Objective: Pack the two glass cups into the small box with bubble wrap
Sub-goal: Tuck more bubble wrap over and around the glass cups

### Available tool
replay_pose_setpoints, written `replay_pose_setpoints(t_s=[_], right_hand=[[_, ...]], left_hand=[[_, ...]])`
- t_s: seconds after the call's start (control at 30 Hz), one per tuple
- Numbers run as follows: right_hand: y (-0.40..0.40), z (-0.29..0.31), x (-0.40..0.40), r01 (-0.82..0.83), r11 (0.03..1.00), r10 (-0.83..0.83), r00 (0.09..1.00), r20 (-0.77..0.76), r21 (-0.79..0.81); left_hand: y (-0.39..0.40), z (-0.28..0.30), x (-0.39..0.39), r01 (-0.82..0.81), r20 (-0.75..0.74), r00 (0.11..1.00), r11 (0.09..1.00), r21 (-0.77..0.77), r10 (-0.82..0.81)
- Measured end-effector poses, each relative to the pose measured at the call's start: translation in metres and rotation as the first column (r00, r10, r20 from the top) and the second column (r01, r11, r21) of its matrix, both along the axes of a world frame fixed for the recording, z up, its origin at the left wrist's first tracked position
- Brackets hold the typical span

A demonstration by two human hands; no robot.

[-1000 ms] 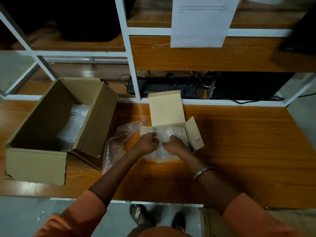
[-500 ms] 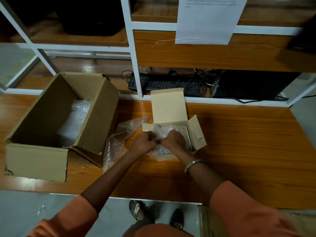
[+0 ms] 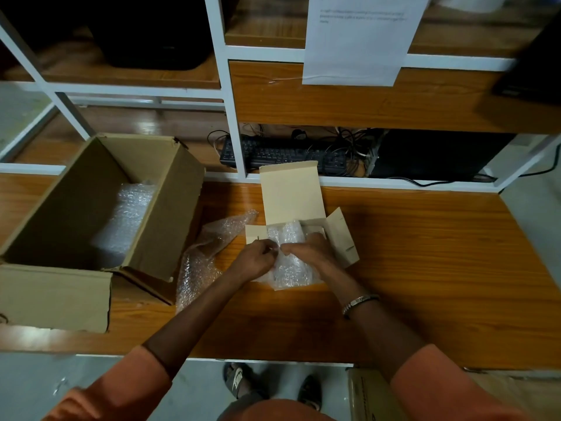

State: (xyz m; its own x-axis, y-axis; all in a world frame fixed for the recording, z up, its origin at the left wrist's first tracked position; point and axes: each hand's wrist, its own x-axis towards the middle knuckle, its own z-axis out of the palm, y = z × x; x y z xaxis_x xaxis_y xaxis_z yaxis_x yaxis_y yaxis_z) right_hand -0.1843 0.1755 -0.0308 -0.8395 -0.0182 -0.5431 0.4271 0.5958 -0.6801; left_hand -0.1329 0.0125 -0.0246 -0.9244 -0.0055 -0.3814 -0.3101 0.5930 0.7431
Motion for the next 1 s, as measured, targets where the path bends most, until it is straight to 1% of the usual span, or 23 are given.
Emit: replay_pose_setpoints(t_s=[0.1, 0.17, 0.2, 0.3, 0.4, 0.47, 0.53, 0.57, 0.6, 0.63, 0.7, 0.73, 0.77, 0.83, 0.93, 1.0], right_hand=[[0.006, 0.005, -0.001, 0.102, 0.962, -0.11, 0.994, -0.017, -0.254], [0.011, 0.008, -0.006, 0.165, 0.927, -0.188, 0.982, -0.036, -0.336], [0.015, 0.008, -0.009, 0.194, 0.908, -0.218, 0.976, -0.022, -0.372], [0.027, 0.011, -0.02, 0.298, 0.804, -0.269, 0.954, 0.131, -0.515], [0.035, 0.017, -0.027, 0.318, 0.743, -0.229, 0.947, 0.223, -0.589], [0.037, 0.02, -0.031, 0.296, 0.721, -0.187, 0.954, 0.236, -0.627], [0.038, 0.022, -0.033, 0.274, 0.726, -0.167, 0.96, 0.225, -0.631], [0.038, 0.023, -0.033, 0.265, 0.731, -0.162, 0.962, 0.218, -0.629], [0.037, 0.022, -0.034, 0.256, 0.733, -0.155, 0.965, 0.212, -0.631], [0.036, 0.023, -0.034, 0.248, 0.738, -0.142, 0.966, 0.214, -0.628], [0.033, 0.026, -0.031, 0.225, 0.717, -0.096, 0.969, 0.227, -0.66], [0.032, 0.028, -0.03, 0.217, 0.689, -0.066, 0.969, 0.238, -0.691], [0.031, 0.028, -0.029, 0.223, 0.66, -0.046, 0.965, 0.258, -0.718], [0.031, 0.03, -0.029, 0.248, 0.619, -0.032, 0.956, 0.291, -0.745], [0.03, 0.029, -0.029, 0.264, 0.586, -0.007, 0.947, 0.321, -0.766], [0.03, 0.028, -0.028, 0.278, 0.567, 0.01, 0.939, 0.344, -0.775]], left_hand=[[0.009, 0.001, -0.003, 0.031, -0.033, 0.999, 0.999, -0.009, -0.032], [0.015, 0.007, -0.005, 0.022, -0.069, 0.997, 1.0, 0.01, -0.021], [0.017, 0.01, -0.006, 0.013, -0.084, 0.996, 1.0, 0.024, -0.011], [0.022, 0.016, -0.011, -0.003, -0.125, 0.992, 0.998, 0.063, 0.011], [0.028, 0.024, -0.017, -0.041, -0.168, 0.984, 0.993, 0.11, 0.059], [0.033, 0.034, -0.017, -0.124, -0.234, 0.959, 0.981, 0.149, 0.157], [0.034, 0.043, -0.015, -0.219, -0.403, 0.871, 0.956, 0.197, 0.282], [0.032, 0.047, -0.015, -0.248, -0.46, 0.825, 0.941, 0.23, 0.329], [0.03, 0.053, -0.016, -0.252, -0.461, 0.817, 0.934, 0.255, 0.346], [0.029, 0.059, -0.018, -0.236, -0.412, 0.849, 0.935, 0.266, 0.332], [0.029, 0.062, -0.023, -0.174, -0.199, 0.954, 0.955, 0.238, 0.223], [0.03, 0.06, -0.024, -0.14, -0.096, 0.982, 0.963, 0.232, 0.166], [0.03, 0.056, -0.025, -0.114, -0.033, 0.992, 0.964, 0.241, 0.125], [0.032, 0.044, -0.025, -0.119, 0.017, 0.993, 0.939, 0.322, 0.12], [0.031, 0.033, -0.024, -0.146, 0.058, 0.989, 0.857, 0.493, 0.135], [0.029, 0.026, -0.024, -0.17, 0.082, 0.985, 0.814, 0.556, 0.15]])
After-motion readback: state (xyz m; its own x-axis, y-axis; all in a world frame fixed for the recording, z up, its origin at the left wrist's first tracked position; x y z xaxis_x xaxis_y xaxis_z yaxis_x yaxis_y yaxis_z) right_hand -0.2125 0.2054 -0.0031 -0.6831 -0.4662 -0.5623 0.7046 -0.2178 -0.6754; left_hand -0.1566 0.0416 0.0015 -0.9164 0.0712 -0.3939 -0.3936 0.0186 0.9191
